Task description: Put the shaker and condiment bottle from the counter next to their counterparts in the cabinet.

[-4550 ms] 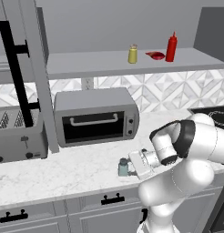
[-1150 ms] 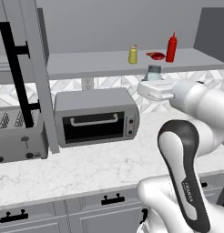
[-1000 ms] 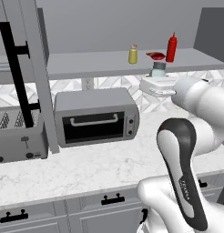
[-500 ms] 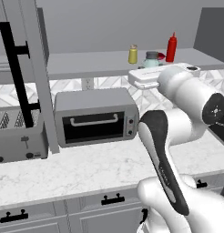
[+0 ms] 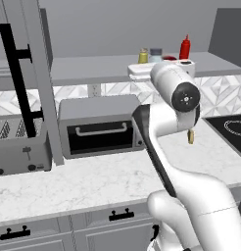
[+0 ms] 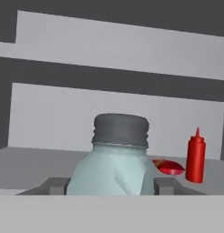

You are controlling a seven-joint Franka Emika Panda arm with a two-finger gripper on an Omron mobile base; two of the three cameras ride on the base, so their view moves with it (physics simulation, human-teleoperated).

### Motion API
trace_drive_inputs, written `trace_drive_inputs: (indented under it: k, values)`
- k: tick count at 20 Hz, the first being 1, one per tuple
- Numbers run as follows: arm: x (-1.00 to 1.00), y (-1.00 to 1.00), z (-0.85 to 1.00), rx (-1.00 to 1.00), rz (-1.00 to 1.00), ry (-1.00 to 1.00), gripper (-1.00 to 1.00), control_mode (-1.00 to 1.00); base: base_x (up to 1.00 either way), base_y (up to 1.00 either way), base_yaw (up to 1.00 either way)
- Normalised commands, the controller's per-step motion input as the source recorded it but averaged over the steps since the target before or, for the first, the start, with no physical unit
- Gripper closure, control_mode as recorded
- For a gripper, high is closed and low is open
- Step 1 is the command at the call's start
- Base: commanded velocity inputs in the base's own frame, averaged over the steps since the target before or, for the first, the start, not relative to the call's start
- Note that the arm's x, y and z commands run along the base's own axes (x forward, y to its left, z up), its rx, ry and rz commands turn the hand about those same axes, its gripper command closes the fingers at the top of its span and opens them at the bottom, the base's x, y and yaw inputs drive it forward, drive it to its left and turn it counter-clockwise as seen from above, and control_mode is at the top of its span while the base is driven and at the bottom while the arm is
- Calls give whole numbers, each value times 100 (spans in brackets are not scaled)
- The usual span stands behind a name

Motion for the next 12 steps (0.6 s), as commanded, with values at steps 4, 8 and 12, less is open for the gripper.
trace_drive_inputs:
  k: [4,8,12]
  values:
    - [59,0,0,0,-24,4,100,-100,0,0,0]
    - [58,2,0,-6,-15,0,100,-100,0,0,0]
    - [54,0,-8,-9,-4,0,100,-100,0,0,0]
